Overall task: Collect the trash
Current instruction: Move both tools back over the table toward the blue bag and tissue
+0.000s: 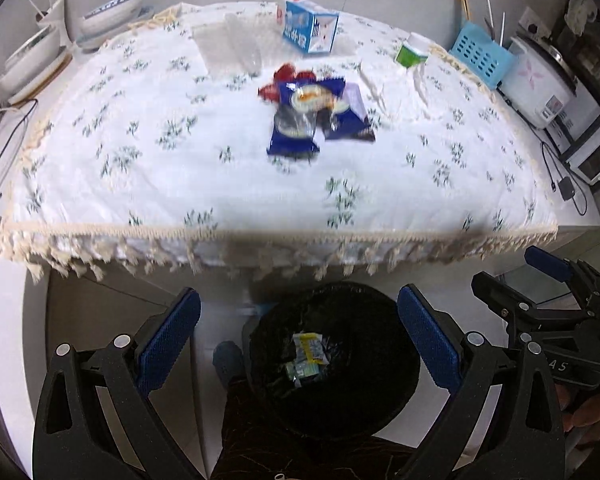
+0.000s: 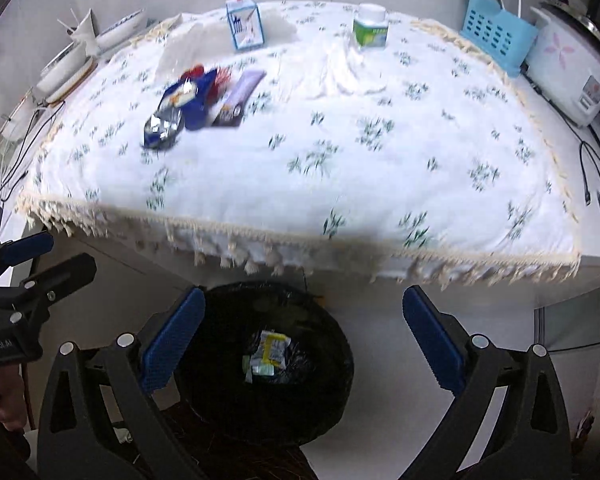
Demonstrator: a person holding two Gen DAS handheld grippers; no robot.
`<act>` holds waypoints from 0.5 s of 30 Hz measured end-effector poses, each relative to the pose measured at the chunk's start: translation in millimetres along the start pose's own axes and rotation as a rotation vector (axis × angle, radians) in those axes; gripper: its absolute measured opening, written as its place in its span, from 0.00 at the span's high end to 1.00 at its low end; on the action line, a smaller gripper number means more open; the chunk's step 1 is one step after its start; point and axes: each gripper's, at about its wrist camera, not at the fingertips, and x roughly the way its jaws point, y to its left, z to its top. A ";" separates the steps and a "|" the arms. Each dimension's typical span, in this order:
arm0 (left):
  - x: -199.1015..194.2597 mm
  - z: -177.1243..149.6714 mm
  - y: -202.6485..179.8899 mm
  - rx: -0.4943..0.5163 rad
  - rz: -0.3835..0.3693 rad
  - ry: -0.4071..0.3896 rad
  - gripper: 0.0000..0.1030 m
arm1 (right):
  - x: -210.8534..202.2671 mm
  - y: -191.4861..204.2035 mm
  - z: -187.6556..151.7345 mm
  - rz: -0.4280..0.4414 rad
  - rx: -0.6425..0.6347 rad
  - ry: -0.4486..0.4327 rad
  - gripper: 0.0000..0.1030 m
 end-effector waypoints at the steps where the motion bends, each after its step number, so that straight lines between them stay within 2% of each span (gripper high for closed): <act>1: -2.7 4.5 0.8 0.002 0.002 -0.005 0.06 | -1.7 -1.8 4.2 -0.002 0.003 -0.006 0.08; 8: -10.4 40.1 -2.9 0.015 -0.009 -0.031 0.06 | -8.7 -10.8 35.2 -0.011 0.026 -0.047 0.08; 15: 0.3 73.8 -4.5 0.004 -0.010 -0.010 0.06 | -5.6 -17.5 74.8 -0.017 0.017 -0.073 0.08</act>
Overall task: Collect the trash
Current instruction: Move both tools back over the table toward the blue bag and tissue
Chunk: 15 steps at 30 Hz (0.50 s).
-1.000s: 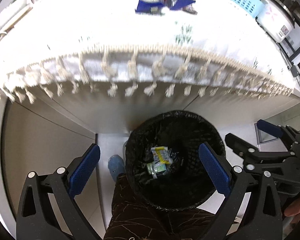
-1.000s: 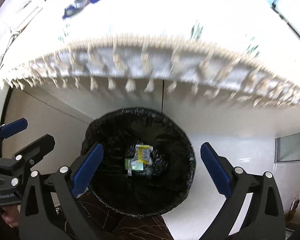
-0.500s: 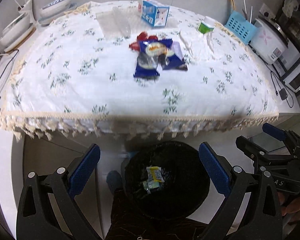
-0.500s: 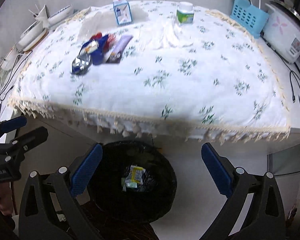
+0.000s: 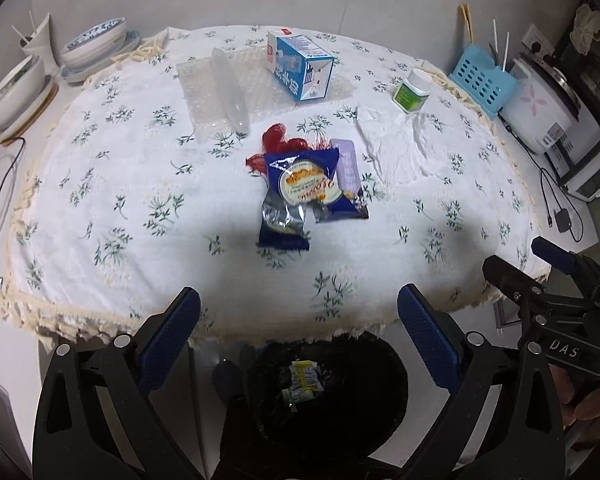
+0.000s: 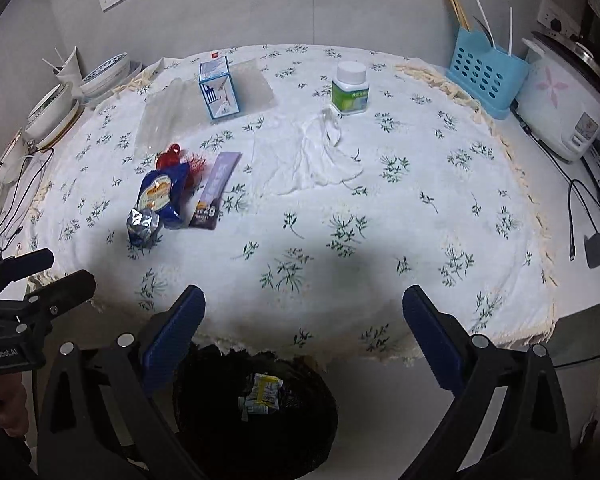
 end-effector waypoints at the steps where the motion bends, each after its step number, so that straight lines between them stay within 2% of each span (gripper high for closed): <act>1: 3.8 6.5 0.1 -0.001 0.005 0.003 0.06 | 2.0 -0.3 5.3 -0.002 -0.001 0.000 0.08; 15: 58.8 61.7 11.0 -0.013 0.024 0.092 0.09 | 50.6 1.1 75.3 -0.002 -0.015 0.043 0.09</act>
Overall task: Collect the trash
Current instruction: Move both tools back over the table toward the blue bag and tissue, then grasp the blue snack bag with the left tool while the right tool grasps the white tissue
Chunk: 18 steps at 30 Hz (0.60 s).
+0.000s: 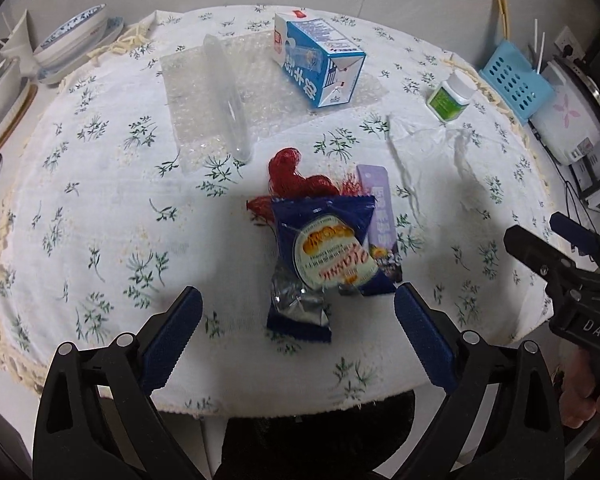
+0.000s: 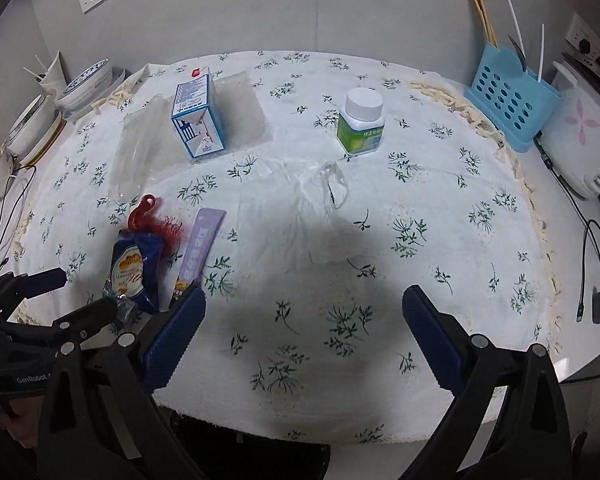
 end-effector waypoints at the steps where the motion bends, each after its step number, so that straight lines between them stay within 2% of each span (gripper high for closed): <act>1: 4.3 4.1 0.7 -0.001 -0.002 0.008 0.10 | 4.2 0.2 4.6 0.002 0.004 0.005 0.10; 12: 34.8 24.4 3.1 0.014 -0.006 0.074 0.27 | 63.0 7.9 52.9 0.016 0.035 0.088 0.17; 18: 43.1 26.1 -1.2 0.035 -0.009 0.104 0.41 | 92.1 11.2 64.7 0.021 0.049 0.135 0.23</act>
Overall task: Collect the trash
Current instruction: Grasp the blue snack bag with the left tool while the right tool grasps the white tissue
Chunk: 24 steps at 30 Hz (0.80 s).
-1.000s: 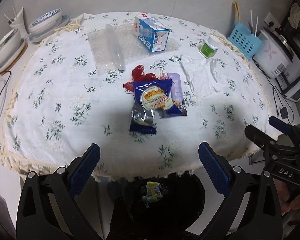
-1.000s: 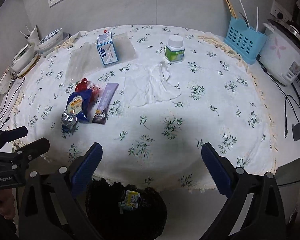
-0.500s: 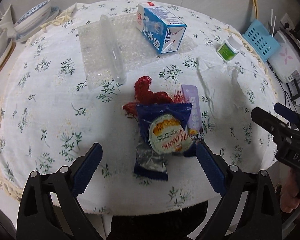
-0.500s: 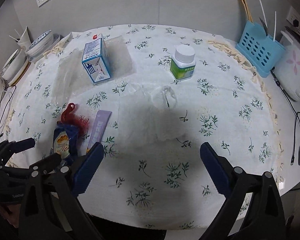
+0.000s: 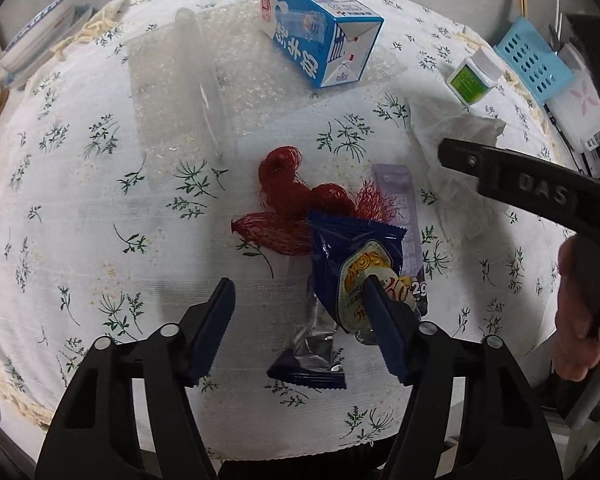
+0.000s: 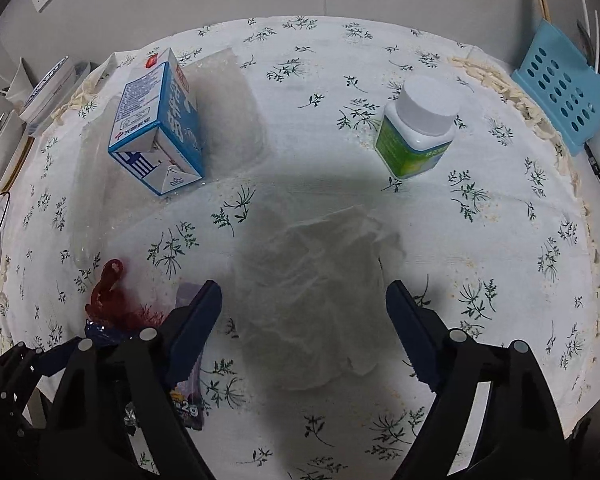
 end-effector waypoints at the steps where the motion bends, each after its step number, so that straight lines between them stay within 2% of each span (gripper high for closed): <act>1: 0.7 0.3 -1.3 0.006 0.001 0.002 0.43 | 3.7 0.6 1.2 -0.001 0.002 0.009 0.26; 3: 1.7 1.1 -4.4 0.019 0.005 0.004 0.49 | 9.0 1.4 2.3 -0.001 0.005 0.020 0.31; 5: 3.4 2.2 -6.9 0.029 0.010 0.013 0.62 | 13.0 2.4 2.8 0.000 0.009 0.033 0.39; 6: 4.7 2.7 -8.8 0.031 0.009 0.017 0.64 | 14.1 3.2 2.2 -0.001 0.010 0.037 0.41; 9: 5.9 2.4 -10.1 0.035 0.015 0.026 0.79 | 16.5 4.1 2.3 -0.011 0.010 0.042 0.51; 10: 6.1 2.4 -10.5 0.038 0.015 0.028 0.88 | 16.6 4.2 2.3 -0.017 0.011 0.041 0.53; 12: 6.3 2.2 -10.7 0.043 0.017 0.030 0.92 | 16.5 4.4 2.4 -0.030 0.008 0.039 0.59; 14: 6.4 3.1 -12.0 0.043 0.012 0.029 0.95 | 15.9 2.7 2.1 -0.041 0.014 0.036 0.72; 17: 6.0 3.7 -11.5 0.037 0.005 0.025 0.97 | 15.3 -1.6 2.5 -0.057 0.032 0.032 0.87; 20: 2.7 2.4 -7.8 0.032 -0.001 0.021 0.98 | 14.7 -7.4 2.1 -0.034 0.056 0.032 0.99; 24: -4.2 0.5 -2.5 0.024 -0.016 0.007 0.99 | 8.0 -11.6 0.6 -0.018 0.058 0.021 0.99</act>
